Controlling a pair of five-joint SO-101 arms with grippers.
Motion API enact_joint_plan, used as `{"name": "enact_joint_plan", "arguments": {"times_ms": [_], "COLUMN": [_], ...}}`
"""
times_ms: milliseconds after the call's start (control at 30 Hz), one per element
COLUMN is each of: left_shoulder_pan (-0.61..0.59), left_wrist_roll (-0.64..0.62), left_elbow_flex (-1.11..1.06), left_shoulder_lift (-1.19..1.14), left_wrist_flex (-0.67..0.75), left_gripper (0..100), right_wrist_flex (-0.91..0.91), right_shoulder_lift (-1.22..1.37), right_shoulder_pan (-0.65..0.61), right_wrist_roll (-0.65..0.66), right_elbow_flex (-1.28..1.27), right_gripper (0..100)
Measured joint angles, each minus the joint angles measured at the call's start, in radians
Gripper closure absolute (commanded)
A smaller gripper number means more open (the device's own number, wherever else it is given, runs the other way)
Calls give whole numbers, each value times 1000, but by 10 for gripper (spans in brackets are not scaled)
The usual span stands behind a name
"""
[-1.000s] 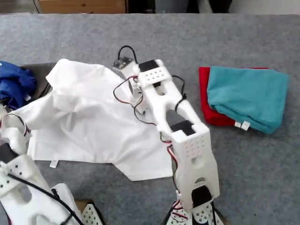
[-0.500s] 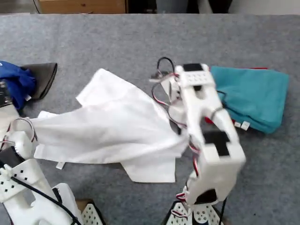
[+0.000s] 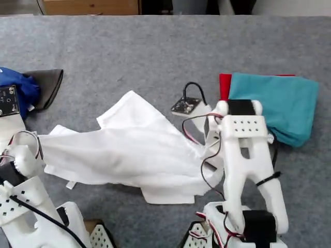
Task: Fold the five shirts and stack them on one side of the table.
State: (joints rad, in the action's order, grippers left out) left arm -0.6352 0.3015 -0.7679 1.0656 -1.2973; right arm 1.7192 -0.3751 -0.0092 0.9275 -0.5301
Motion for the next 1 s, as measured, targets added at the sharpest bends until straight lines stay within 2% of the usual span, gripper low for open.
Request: {"name": "enact_joint_plan", "arguments": {"times_ms": [133, 233, 400, 500, 567, 667, 733, 833, 1000], "left_shoulder_pan": [0, 0, 0, 0, 0, 0, 0, 0, 0], "left_wrist_roll": [0, 2, 2, 2, 2, 2, 2, 2, 2], "left_elbow_flex": [0, 0, 0, 0, 0, 0, 0, 0, 0], "left_shoulder_lift": [0, 0, 0, 0, 0, 0, 0, 0, 0], "left_wrist_flex": [0, 0, 0, 0, 0, 0, 0, 0, 0], "left_gripper": [971, 971, 971, 971, 971, 971, 971, 971, 971], "right_wrist_flex": [9, -8, -101, -161, -198, -258, -288, -290, -269], "right_shoulder_lift": [0, 3, 161, 330, 457, 654, 773, 916, 996], "right_shoulder_pan": [0, -35, -238, -307, -319, -324, -327, -325, -325], "right_wrist_roll": [6, -2, -149, -249, -298, -348, -365, -377, -377], "right_elbow_flex": [124, 199, 325, 427, 491, 595, 660, 743, 778], "right_gripper": [796, 811, 811, 815, 854, 992, 963, 985, 985]}}
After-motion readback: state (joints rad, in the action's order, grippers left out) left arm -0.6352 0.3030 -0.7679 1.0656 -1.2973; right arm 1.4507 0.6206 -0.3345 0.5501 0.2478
